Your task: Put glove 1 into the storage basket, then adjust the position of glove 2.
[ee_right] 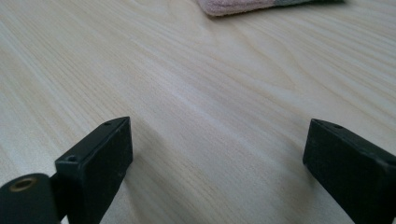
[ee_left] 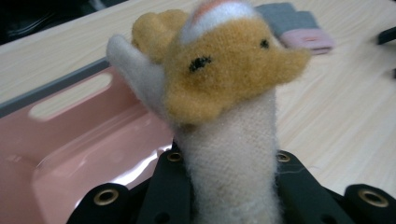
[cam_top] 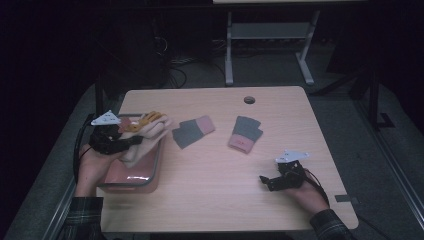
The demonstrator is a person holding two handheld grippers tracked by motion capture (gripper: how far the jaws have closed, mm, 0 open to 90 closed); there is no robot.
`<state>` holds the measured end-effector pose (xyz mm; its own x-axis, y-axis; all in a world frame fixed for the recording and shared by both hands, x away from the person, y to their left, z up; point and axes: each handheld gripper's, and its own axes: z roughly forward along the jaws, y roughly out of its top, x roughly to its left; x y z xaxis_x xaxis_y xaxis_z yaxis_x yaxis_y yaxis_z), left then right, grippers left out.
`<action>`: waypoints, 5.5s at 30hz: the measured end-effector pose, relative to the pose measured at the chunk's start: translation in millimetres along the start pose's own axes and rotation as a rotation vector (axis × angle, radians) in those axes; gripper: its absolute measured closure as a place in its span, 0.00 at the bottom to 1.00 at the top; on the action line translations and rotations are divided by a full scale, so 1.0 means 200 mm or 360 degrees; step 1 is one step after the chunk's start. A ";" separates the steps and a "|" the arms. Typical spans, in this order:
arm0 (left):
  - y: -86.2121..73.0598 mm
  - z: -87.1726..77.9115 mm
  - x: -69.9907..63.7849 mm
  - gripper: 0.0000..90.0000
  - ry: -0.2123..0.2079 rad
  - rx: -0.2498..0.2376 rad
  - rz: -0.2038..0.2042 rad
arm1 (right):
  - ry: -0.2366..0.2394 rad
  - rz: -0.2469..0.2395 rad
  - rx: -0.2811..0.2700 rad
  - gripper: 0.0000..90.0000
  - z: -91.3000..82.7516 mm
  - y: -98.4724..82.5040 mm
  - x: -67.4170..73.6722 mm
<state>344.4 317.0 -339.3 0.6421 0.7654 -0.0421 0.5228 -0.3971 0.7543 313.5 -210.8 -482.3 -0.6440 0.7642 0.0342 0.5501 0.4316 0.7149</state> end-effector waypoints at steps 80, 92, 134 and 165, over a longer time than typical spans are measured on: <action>0.05 0.32 -0.27 0.17 -0.0270 0.0030 -0.0014 | 0.0003 0.0007 0.0004 0.09 0.00 0.00 0.00; 0.06 0.44 -0.51 0.17 -0.0349 0.0008 0.0079 | 0.0006 0.0003 0.0004 0.09 0.00 0.00 0.00; -0.36 0.68 -0.70 0.14 -0.0298 0.0100 0.0370 | 0.0203 -0.0055 0.0046 0.97 0.04 0.32 -0.05; -0.37 0.67 -0.71 0.14 -0.0289 0.0096 0.0360 | 0.0198 -0.0032 0.0042 1.00 0.38 0.52 -0.16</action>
<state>290.4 169.7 -476.8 0.8331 0.5532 0.0024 0.3838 -0.5810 0.7177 430.6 -153.9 -462.5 -0.7150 0.6908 0.1074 0.5493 0.4601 0.6976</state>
